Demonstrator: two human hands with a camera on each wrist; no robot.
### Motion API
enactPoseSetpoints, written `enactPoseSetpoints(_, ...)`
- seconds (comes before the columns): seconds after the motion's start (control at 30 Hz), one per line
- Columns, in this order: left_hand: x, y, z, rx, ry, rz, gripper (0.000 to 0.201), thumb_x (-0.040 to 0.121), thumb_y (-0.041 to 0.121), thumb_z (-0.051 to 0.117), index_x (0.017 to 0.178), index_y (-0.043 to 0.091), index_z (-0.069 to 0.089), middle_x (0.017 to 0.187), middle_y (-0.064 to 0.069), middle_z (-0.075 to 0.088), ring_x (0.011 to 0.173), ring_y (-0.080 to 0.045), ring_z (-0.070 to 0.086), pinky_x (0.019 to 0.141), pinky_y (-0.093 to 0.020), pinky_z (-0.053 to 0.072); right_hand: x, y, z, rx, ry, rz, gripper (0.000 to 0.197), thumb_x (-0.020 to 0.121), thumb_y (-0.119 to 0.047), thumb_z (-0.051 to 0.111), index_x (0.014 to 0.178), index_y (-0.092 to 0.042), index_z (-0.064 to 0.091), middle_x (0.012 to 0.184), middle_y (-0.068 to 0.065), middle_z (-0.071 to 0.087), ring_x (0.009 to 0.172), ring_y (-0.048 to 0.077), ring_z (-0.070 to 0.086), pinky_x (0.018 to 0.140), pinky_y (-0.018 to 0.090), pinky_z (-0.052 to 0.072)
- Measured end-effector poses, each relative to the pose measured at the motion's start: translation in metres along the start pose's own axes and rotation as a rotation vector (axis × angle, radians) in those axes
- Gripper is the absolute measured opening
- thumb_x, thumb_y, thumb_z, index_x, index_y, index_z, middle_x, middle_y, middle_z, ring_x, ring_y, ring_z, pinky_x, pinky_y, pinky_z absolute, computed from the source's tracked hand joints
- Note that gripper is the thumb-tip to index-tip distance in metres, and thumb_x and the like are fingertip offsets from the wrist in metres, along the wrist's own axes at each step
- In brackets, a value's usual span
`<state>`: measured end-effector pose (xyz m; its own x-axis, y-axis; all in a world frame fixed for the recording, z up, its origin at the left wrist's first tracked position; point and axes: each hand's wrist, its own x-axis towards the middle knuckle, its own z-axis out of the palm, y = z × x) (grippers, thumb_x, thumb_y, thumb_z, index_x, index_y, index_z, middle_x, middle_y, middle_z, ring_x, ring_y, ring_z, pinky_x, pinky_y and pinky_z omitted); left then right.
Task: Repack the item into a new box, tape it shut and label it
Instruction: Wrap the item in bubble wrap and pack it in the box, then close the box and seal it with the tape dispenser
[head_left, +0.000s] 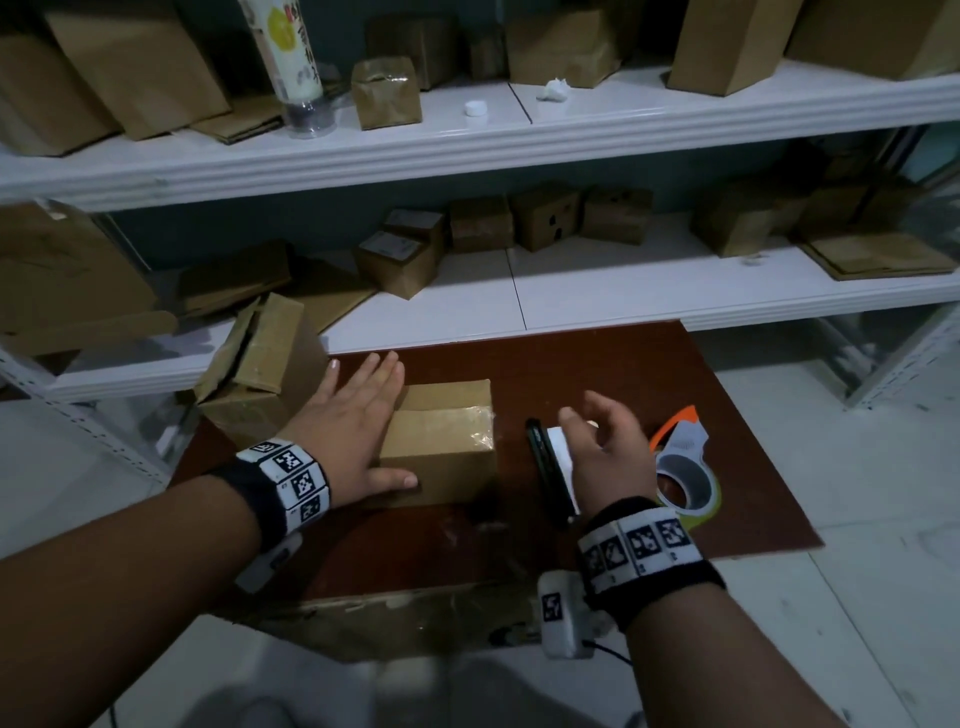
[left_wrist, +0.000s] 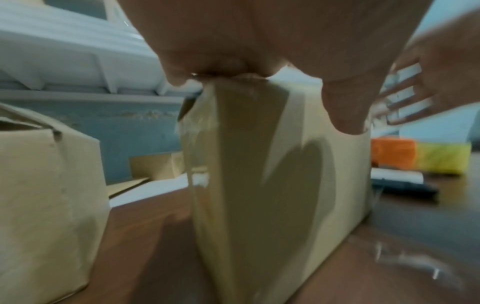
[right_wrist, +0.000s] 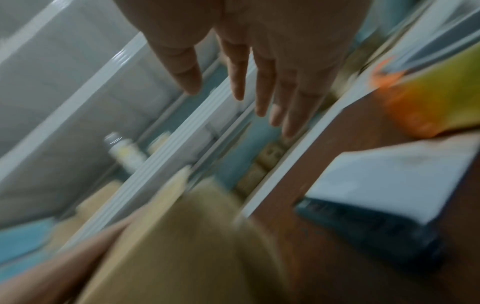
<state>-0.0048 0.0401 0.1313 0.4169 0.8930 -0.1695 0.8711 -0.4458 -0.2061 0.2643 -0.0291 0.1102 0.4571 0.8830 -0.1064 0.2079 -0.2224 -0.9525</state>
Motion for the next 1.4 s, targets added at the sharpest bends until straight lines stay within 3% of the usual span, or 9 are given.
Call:
enactPoseSetpoints(0.2, -0.019, 0.015, -0.010, -0.035, 0.090, -0.086, 0.124, 0.071, 0.089, 0.040, 0.156, 0.015, -0.012, 0.164, -0.002, -0.019, 0.150, -0.016, -0.019, 0.123, -0.052, -0.004, 0.018, 0.026, -0.042, -0.093, 0.212, 0.167, 0.040, 0.093, -0.034, 0.067, 0.127, -0.015, 0.062, 0.120, 0.007, 0.067, 0.109, 0.028, 0.064, 0.096, 0.038, 0.049)
enactPoseSetpoints(0.4, -0.048, 0.041, -0.013, -0.406, 0.283, -0.214, 0.106, 0.079, 0.062, 0.066, 0.158, 0.020, 0.009, 0.165, -0.001, -0.009, 0.151, -0.015, -0.012, 0.123, -0.046, 0.000, 0.017, 0.032, -0.049, -0.321, 0.114, 0.302, 0.044, 0.094, -0.031, 0.063, 0.133, -0.013, 0.053, 0.116, 0.012, 0.064, 0.103, 0.034, 0.060, 0.078, 0.032, 0.041)
enactPoseSetpoints(0.57, -0.079, 0.059, -0.018, -0.782, 0.488, -0.331, 0.089, 0.082, 0.038, 0.075, 0.154, 0.021, 0.027, 0.166, 0.007, 0.008, 0.151, -0.006, -0.002, 0.120, -0.034, 0.022, 0.006, 0.032, -0.044, -0.635, -0.007, 0.313, 0.047, 0.096, -0.038, 0.050, 0.139, -0.022, 0.041, 0.113, 0.011, 0.068, 0.109, 0.036, 0.063, 0.101, 0.043, 0.040)
enactPoseSetpoints(0.63, -0.089, 0.060, -0.018, -0.827, 0.522, -0.347, 0.084, 0.081, 0.033, 0.077, 0.152, 0.022, 0.032, 0.165, 0.009, 0.012, 0.151, -0.004, 0.002, 0.094, -0.009, 0.042, 0.002, 0.030, -0.044, -0.706, -0.032, 0.320, 0.052, 0.099, -0.038, 0.047, 0.147, -0.028, 0.033, 0.120, 0.013, 0.067, 0.118, 0.038, 0.058, 0.106, 0.044, 0.037)
enactPoseSetpoints(0.73, -0.103, 0.058, -0.013, -0.923, 0.539, -0.389, 0.080, 0.082, 0.028, 0.077, 0.151, 0.023, 0.037, 0.163, 0.010, 0.017, 0.150, -0.005, 0.010, 0.084, -0.018, 0.050, -0.004, 0.029, -0.045, -0.742, -0.041, 0.321, 0.058, 0.101, -0.038, 0.047, 0.155, -0.035, 0.023, 0.129, 0.014, 0.063, 0.128, 0.041, 0.049, 0.111, 0.045, 0.036)
enactPoseSetpoints(0.83, -0.117, 0.052, -0.004, -0.994, 0.539, -0.448, 0.076, 0.081, 0.028, 0.078, 0.148, 0.026, 0.041, 0.160, 0.010, 0.025, 0.147, -0.012, 0.024, 0.102, -0.048, 0.048, -0.002, 0.040, -0.042, -0.705, 0.005, 0.355, 0.059, 0.100, -0.042, 0.051, 0.153, -0.040, 0.024, 0.134, 0.017, 0.059, 0.133, 0.043, 0.042, 0.108, 0.045, 0.035)
enactPoseSetpoints(0.97, -0.135, 0.046, 0.007, -1.071, 0.550, -0.450, 0.061, 0.081, 0.023, 0.078, 0.135, 0.033, 0.051, 0.151, 0.004, 0.038, 0.135, -0.014, 0.040, 0.087, -0.023, 0.044, 0.000, 0.055, -0.041, -0.633, 0.112, 0.340, 0.045, 0.098, -0.053, 0.043, 0.139, -0.035, 0.040, 0.116, 0.018, 0.066, 0.123, 0.046, 0.047, 0.096, 0.044, 0.040)
enactPoseSetpoints(1.2, -0.165, 0.035, 0.008, -1.207, 0.556, -0.468, 0.046, 0.082, 0.018, 0.077, 0.106, 0.050, 0.054, 0.133, 0.005, 0.050, 0.111, -0.018, 0.057, 0.087, -0.032, 0.048, -0.016, 0.029, -0.060, -0.303, 0.354, 0.146, 0.044, 0.102, -0.022, 0.050, 0.145, -0.015, 0.049, 0.133, 0.019, 0.063, 0.121, 0.041, 0.058, 0.101, 0.045, 0.045)
enactPoseSetpoints(1.4, -0.176, 0.033, -0.002, -1.309, 0.554, -0.482, 0.041, 0.083, 0.016, 0.076, 0.109, 0.043, 0.060, 0.126, 0.004, 0.052, 0.101, -0.016, 0.063, 0.089, -0.037, 0.052, -0.047, -0.039, -0.069, 0.169, 0.354, -0.006, 0.020, 0.095, -0.013, 0.054, 0.111, -0.024, 0.062, 0.109, 0.009, 0.071, 0.082, 0.017, 0.064, 0.077, 0.029, 0.052)
